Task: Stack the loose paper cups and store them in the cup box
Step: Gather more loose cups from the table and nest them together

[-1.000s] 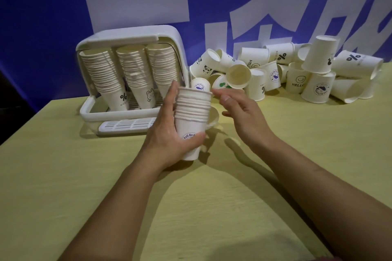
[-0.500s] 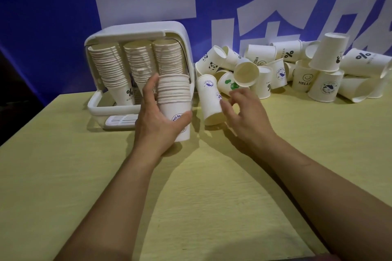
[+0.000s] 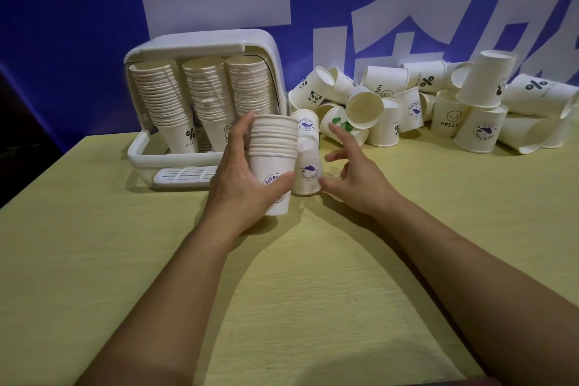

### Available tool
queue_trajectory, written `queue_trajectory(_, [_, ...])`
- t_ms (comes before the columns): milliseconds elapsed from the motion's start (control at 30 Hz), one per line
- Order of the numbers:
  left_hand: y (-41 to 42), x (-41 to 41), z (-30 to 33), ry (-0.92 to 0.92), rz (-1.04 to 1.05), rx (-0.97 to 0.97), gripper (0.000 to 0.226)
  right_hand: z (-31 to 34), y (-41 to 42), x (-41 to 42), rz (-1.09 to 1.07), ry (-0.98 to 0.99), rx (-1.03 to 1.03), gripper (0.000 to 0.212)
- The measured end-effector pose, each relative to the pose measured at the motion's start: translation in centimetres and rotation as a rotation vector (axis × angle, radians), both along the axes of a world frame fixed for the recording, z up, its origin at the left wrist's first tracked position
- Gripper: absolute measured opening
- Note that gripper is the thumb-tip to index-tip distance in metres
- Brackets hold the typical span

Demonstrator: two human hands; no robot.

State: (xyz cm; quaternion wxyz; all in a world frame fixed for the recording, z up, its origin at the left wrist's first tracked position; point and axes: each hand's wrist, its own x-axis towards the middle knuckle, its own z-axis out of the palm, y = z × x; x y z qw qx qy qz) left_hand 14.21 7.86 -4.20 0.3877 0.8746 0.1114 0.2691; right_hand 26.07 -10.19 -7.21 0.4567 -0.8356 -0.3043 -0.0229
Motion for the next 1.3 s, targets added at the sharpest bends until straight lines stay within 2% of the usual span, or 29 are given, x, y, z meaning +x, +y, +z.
queue_trajectory(67, [-0.1, -0.1, 0.0, 0.024, -0.031, 0.012, 0.103, -0.2, 0.0, 0.1, -0.034, -0.046, -0.043, 0.080])
queue_trajectory(167, [-0.1, -0.2, 0.1, 0.036, -0.063, 0.018, 0.103, -0.6, 0.3, 0.3, 0.015, -0.092, -0.022, 0.093])
queue_trajectory(233, [-0.1, -0.2, 0.1, 0.032, -0.067, 0.007, 0.103, -0.5, 0.6, 0.0, 0.071, -0.117, -0.014, 0.089])
queue_trajectory(367, [0.3, -0.1, 0.1, 0.002, -0.038, -0.009, 0.105, -0.3, 1.2, 0.0, 0.011, -0.155, 0.083, 0.048])
queue_trajectory(433, [0.4, -0.1, 0.2, -0.011, -0.040, -0.014, 0.106, 0.0, 1.0, 0.0, -0.075, -0.122, 0.141, 0.035])
queue_trajectory(500, [0.3, -0.3, 0.4, 0.004, -0.086, -0.029, 0.105, 0.6, 0.5, -0.1, -0.166, -0.081, 0.250, 0.036])
queue_trajectory(567, [0.1, -0.7, 0.6, 0.044, -0.176, -0.045, 0.104, 1.5, -0.2, -0.3, -0.230, -0.032, 0.450, 0.047])
queue_trajectory(667, [-0.5, -1.1, 0.8, 0.134, -0.315, -0.028, 0.099, 2.9, -1.3, -0.5, -0.217, 0.032, 0.664, 0.063])
queue_trajectory(800, [-1.3, -1.2, 0.5, 0.223, -0.416, -0.019, 0.099, 3.3, -1.2, -1.3, -0.008, 0.167, 0.748, 0.046])
queue_trajectory(900, [-1.5, -1.3, 0.5, 0.212, -0.424, -0.036, 0.100, 3.5, -0.3, -2.2, 0.112, 0.310, 0.808, 0.018])
queue_trajectory(1067, [-1.8, -1.4, 0.5, 0.174, -0.430, -0.049, 0.100, 3.4, 0.0, -2.1, 0.037, 0.346, 0.831, 0.020])
queue_trajectory(1167, [-1.9, -1.3, 0.5, 0.165, -0.402, -0.022, 0.101, 3.5, -0.5, -1.9, 0.093, 0.422, 0.802, 0.050])
queue_trajectory(1233, [-1.9, -1.2, 0.4, 0.154, -0.362, 0.010, 0.102, 3.6, -0.5, -2.0, 0.119, 0.409, 0.746, 0.046])
queue_trajectory(1300, [-1.8, -1.0, 0.2, 0.137, -0.314, 0.029, 0.106, 3.6, -0.3, -2.4, 0.106, 0.356, 0.695, 0.026])
